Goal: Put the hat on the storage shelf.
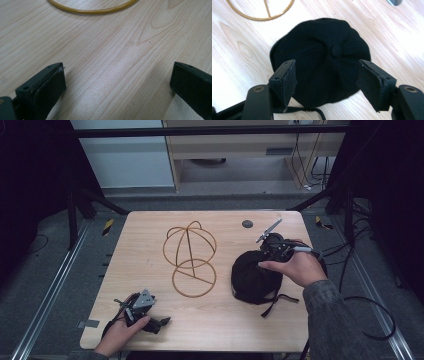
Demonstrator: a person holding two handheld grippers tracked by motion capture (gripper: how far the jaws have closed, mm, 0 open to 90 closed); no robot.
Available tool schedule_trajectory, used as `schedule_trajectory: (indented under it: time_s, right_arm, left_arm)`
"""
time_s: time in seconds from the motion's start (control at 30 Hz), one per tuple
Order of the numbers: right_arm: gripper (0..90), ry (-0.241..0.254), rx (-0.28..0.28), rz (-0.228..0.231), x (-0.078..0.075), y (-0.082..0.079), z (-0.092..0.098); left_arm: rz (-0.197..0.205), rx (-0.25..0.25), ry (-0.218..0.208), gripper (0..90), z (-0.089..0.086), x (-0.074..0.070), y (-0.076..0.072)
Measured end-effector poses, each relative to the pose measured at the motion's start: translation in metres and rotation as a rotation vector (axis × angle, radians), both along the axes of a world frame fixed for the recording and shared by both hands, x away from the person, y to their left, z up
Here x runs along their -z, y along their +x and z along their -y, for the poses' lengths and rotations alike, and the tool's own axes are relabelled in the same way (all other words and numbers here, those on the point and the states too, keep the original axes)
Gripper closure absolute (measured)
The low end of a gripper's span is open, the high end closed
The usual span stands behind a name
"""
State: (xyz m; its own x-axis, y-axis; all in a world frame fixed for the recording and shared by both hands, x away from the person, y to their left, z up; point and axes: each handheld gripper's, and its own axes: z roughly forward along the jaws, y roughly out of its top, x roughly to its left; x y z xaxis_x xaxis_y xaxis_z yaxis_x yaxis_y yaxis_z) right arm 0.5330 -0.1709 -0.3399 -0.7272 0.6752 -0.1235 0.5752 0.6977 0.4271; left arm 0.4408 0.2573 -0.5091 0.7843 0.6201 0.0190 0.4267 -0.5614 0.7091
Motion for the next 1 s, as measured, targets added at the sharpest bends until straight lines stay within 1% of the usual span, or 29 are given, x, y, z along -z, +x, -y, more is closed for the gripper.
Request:
schedule_trajectory:
  time_s: [0.07, 0.13, 0.17, 0.2, 0.23, 0.27, 0.37, 0.4, 0.43, 0.53, 0.57, 0.6, 0.7, 0.73, 0.83, 0.9, 0.93, 0.97, 1.0]
  right_arm:
    - [33.0, 0.004, -0.005, -0.006, 0.001, 0.002, 0.000]
    - [33.0, -0.004, -0.012, -0.022, 0.006, 0.007, -0.002]
    - [33.0, -0.004, -0.012, -0.022, 0.006, 0.007, -0.002]
    - [33.0, -0.011, -0.006, -0.033, 0.010, 0.012, -0.004]
    - [33.0, -0.011, -0.006, -0.033, 0.010, 0.012, -0.004]
    - [34.0, -0.013, 0.002, -0.042, 0.013, 0.017, -0.006]
    - [34.2, -0.013, 0.002, -0.056, 0.017, 0.022, -0.007]
    - [34.3, -0.019, 0.008, -0.069, 0.022, 0.027, -0.009]
    - [34.3, -0.019, 0.008, -0.069, 0.022, 0.027, -0.009]
    - [35.2, -0.029, 0.018, -0.085, 0.028, 0.034, -0.010]
    - [36.7, -0.027, 0.022, -0.091, 0.030, 0.035, -0.010]
    - [40.3, -0.025, 0.025, -0.096, 0.030, 0.036, -0.010]
    - [42.2, -0.025, 0.020, -0.107, 0.033, 0.039, -0.010]
    - [45.4, -0.026, 0.018, -0.117, 0.036, 0.041, -0.011]
    - [47.4, -0.031, 0.016, -0.126, 0.039, 0.043, -0.012]
    - [52.8, -0.035, 0.019, -0.128, 0.041, 0.043, -0.013]
    - [60.6, -0.044, 0.007, -0.123, 0.041, 0.044, -0.013]
    - [60.6, -0.044, 0.007, -0.123, 0.041, 0.044, -0.013]
    - [66.8, -0.053, 0.004, -0.127, 0.042, 0.044, -0.013]
  left_arm:
    - [0.000, 0.000, 0.000, 0.0, 0.000, 0.000, 0.000]
    - [0.000, 0.000, 0.000, 0.0, 0.000, 0.000, 0.000]
    - [0.000, 0.000, 0.000, 0.0, 0.000, 0.000, 0.000]
    - [0.000, 0.000, 0.000, 0.0, 0.000, 0.000, 0.000]
    - [0.000, 0.000, 0.000, 0.0, 0.000, 0.000, 0.000]
    - [0.000, 0.000, 0.001, 0.0, 0.000, 0.000, 0.000]
    - [0.000, 0.000, 0.000, 0.0, 0.000, 0.000, 0.000]
    - [0.000, 0.000, 0.001, 0.0, 0.000, 0.000, 0.000]
    - [0.000, 0.000, 0.001, 0.0, 0.000, 0.000, 0.000]
    - [-0.001, 0.001, 0.002, 0.0, 0.000, 0.000, 0.000]
    - [-0.001, 0.001, 0.002, 0.0, 0.000, 0.000, 0.000]
    - [-0.001, 0.001, 0.002, 0.0, 0.000, 0.000, 0.000]
    - [-0.001, 0.001, 0.002, 0.0, 0.000, 0.000, 0.000]
    - [-0.002, 0.001, 0.002, 0.0, 0.000, 0.000, 0.000]
    - [-0.001, 0.001, 0.002, 0.0, 0.000, 0.000, 0.000]
    - [-0.001, 0.001, 0.002, 0.0, 0.000, 0.000, 0.000]
    - [-0.002, 0.001, 0.002, 0.0, 0.000, 0.000, 0.000]
    - [-0.002, 0.001, 0.002, 0.0, 0.000, 0.000, 0.000]
    - [-0.001, 0.001, 0.002, 0.0, 0.000, 0.000, 0.000]
